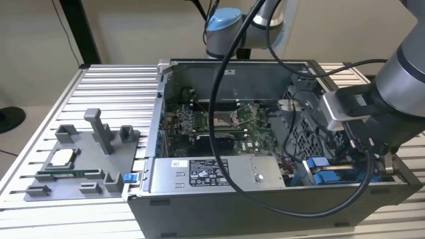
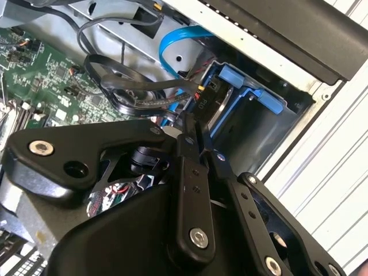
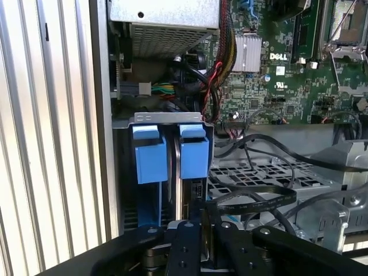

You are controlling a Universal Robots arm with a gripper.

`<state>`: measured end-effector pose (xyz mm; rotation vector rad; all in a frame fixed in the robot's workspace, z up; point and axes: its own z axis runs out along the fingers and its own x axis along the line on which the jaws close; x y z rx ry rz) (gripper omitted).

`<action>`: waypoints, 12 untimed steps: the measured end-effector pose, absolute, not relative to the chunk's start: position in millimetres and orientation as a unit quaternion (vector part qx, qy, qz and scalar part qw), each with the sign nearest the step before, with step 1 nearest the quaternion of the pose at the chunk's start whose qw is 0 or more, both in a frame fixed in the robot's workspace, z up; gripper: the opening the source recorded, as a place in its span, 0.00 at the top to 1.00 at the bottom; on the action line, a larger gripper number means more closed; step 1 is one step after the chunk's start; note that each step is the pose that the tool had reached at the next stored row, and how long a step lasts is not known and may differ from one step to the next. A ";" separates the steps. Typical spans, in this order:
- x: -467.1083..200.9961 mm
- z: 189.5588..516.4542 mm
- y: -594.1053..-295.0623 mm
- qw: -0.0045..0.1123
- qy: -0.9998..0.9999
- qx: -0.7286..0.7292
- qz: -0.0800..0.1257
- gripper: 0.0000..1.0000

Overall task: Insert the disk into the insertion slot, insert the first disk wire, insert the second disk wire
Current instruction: 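Insert the second disk wire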

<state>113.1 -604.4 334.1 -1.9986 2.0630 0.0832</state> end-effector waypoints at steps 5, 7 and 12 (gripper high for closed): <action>113.0 329.1 -604.4 0.135 0.711 -0.689 0.027 1.00; 113.0 329.3 -604.4 0.135 0.711 -0.689 0.027 1.00; 113.1 348.1 -604.5 0.136 0.711 -0.689 0.028 0.00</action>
